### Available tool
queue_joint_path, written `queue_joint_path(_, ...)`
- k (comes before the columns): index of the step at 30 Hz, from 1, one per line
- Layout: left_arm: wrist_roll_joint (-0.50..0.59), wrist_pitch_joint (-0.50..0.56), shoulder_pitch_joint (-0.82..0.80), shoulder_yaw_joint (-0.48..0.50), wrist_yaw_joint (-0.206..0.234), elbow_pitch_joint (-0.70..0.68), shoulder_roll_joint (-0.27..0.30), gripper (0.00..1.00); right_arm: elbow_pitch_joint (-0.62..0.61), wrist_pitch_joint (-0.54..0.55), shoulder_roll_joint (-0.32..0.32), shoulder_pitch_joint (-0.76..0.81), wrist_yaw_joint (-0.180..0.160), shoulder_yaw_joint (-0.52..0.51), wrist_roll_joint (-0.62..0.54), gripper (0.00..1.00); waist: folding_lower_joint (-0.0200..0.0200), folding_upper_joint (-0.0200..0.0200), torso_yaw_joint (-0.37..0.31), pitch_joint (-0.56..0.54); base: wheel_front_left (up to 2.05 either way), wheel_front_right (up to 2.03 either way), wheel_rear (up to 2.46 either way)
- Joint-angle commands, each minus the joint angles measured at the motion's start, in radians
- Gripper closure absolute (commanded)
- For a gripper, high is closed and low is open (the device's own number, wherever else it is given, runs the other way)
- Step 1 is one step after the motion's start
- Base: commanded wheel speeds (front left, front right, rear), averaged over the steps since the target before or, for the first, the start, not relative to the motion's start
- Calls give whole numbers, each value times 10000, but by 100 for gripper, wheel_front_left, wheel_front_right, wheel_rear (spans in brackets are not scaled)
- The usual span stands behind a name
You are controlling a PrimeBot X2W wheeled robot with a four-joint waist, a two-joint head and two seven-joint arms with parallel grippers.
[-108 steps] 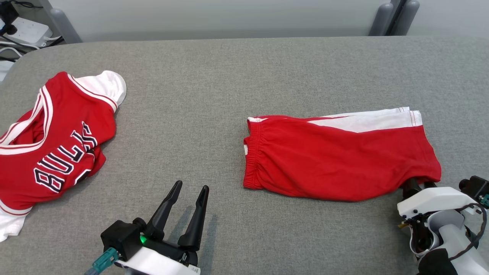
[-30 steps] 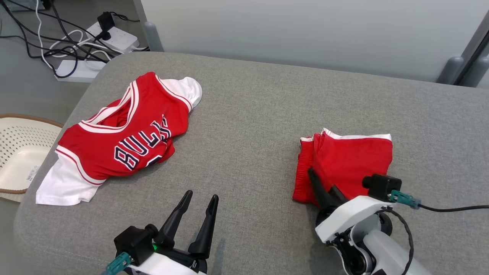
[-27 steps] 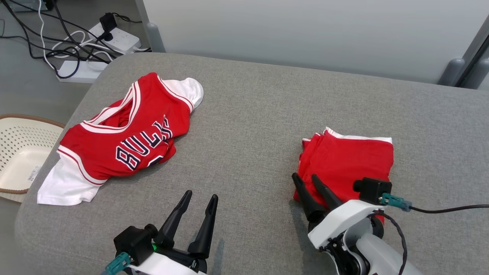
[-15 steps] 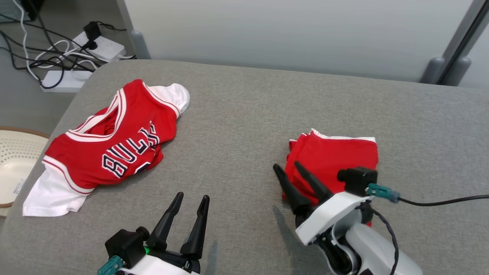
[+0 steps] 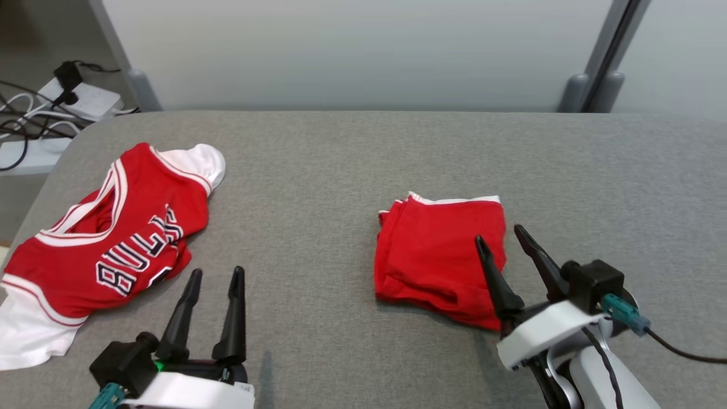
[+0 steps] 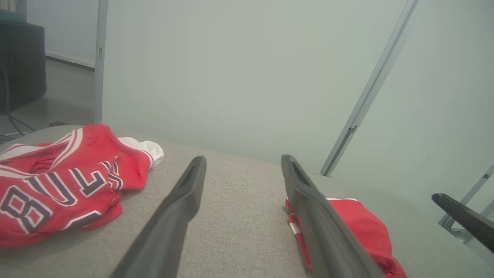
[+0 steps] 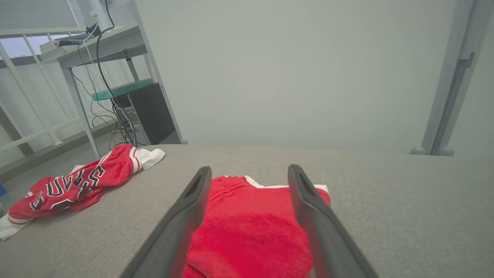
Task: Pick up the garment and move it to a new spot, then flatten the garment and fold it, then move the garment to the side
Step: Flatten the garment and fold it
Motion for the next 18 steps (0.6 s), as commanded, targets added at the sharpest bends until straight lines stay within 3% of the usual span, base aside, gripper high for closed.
queue_joint_path(1,293,-59,-74,502,115,-359,38,0,-378,-61,106,145,0,-13,-320,0,0,0,-289,-163,0,0,0)
queue_joint_path(8,836,-59,560,1263,491,-907,-6,0,-947,-61,107,1210,0,-1164,-1237,0,0,0,-880,-567,0,0,0)
queue_joint_path(18,1427,-59,1179,1603,521,-967,-19,0,-1350,-61,107,2341,0,-1379,-1284,0,0,0,-1223,-908,0,0,0)
